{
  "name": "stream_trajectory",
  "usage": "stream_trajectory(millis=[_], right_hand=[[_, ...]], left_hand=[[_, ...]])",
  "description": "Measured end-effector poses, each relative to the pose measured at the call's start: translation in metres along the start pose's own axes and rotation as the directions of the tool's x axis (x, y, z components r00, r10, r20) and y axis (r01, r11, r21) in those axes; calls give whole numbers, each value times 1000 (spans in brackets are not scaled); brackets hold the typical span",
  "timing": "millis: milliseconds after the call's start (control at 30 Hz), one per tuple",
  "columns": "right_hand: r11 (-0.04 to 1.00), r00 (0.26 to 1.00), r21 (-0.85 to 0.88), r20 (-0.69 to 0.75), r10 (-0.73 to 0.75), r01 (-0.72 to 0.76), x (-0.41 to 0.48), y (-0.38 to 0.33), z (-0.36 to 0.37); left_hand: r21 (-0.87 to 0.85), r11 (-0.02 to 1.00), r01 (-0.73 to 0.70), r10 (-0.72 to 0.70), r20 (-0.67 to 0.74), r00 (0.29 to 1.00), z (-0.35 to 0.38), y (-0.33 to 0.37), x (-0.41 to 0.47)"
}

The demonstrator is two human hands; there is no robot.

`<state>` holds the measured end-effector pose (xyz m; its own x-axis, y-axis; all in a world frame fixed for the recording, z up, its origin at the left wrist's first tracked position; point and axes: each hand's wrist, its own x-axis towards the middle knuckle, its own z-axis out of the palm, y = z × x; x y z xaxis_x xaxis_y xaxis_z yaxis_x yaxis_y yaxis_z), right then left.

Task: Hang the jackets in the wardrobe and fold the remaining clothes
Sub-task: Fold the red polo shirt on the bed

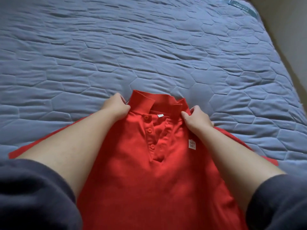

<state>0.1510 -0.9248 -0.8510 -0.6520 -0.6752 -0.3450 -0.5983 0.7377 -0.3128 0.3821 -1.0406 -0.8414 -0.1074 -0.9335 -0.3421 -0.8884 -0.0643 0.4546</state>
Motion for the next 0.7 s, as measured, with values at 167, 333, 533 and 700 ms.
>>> stream_trajectory(millis=[167,333,533,700], right_hand=[[1000,998,18,56,-21,20,15,1,-4],[981,888,59,-437,-143,187,10,-4,-18],[933,887,-221,-310,-342,283,-1,14,45],[927,914,-285,-252,-319,245,18,5,37]], left_hand=[[-37,999,-8,11,81,997,6,3,3],[-142,965,-222,207,-114,972,2,13,3],[326,928,-181,229,-114,967,36,2,7],[342,895,-288,360,-168,918,25,2,-21]])
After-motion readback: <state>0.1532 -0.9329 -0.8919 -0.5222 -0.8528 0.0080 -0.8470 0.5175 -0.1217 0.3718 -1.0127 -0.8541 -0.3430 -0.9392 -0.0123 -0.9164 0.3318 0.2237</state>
